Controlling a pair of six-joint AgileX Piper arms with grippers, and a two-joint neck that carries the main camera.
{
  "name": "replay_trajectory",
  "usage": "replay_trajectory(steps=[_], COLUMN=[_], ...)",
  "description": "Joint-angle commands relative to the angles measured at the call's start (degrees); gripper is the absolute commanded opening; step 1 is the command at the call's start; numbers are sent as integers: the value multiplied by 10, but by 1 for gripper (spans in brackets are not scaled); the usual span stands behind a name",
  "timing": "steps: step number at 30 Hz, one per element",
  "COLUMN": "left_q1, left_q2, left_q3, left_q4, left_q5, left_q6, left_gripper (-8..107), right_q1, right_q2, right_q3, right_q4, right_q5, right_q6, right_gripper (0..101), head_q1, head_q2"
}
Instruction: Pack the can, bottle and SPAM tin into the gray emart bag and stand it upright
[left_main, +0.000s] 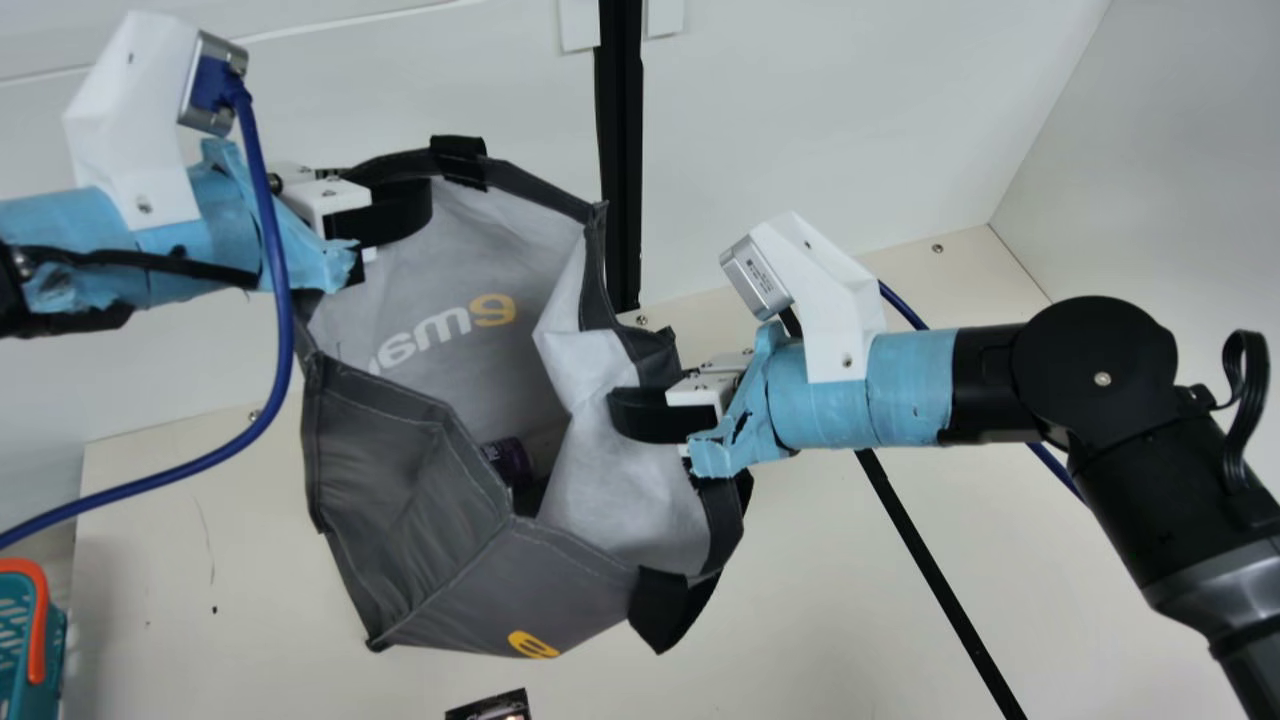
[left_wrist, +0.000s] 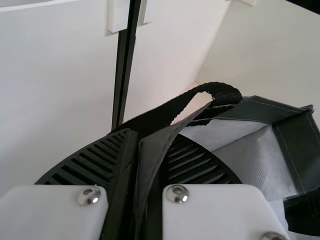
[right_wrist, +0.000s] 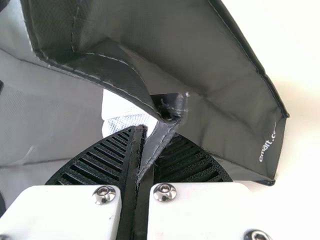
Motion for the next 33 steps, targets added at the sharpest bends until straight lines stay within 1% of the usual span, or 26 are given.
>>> replay_trajectory(steps=[1,12,13,16,20,24,27,30,32,33], left_q1=[0,0,-3,-3,0,10,21,35,46,52], left_q2=[0,0,-34,-41,-71,-101,-124,-151,-170,-181], left_q3=[0,0,56,64,101,132,154,179,199,212], left_q4=[0,0,-3,-13,-44,-75,-83,-64,-31,-4], left_q5=[0,0,-18,-25,-52,-78,-93,-105,-111,-112], left_q6=[0,0,14,22,47,68,79,84,80,75], left_gripper=[25,62,65,76,89,90,90,90,90,90], right_q1=[0,0,0,0,0,0,0,0,0,0], right_q2=[0,0,0,0,0,0,0,0,0,0], right_q3=[0,0,0,0,0,0,0,0,0,0], right_q4=[0,-1,-1,-1,-1,-1,-1,-1,-1,-1], right_q5=[0,0,0,0,0,0,0,0,0,0], right_q6=[0,0,0,0,0,0,0,0,0,0], right_gripper=[0,0,0,0,0,0,0,0,0,0], head_q1=[-13,-13,-13,-13,-13,-13,-13,-13,-13,-13], head_q2=[-1,-1,-1,-1,-1,-1,-1,-1,-1,-1])
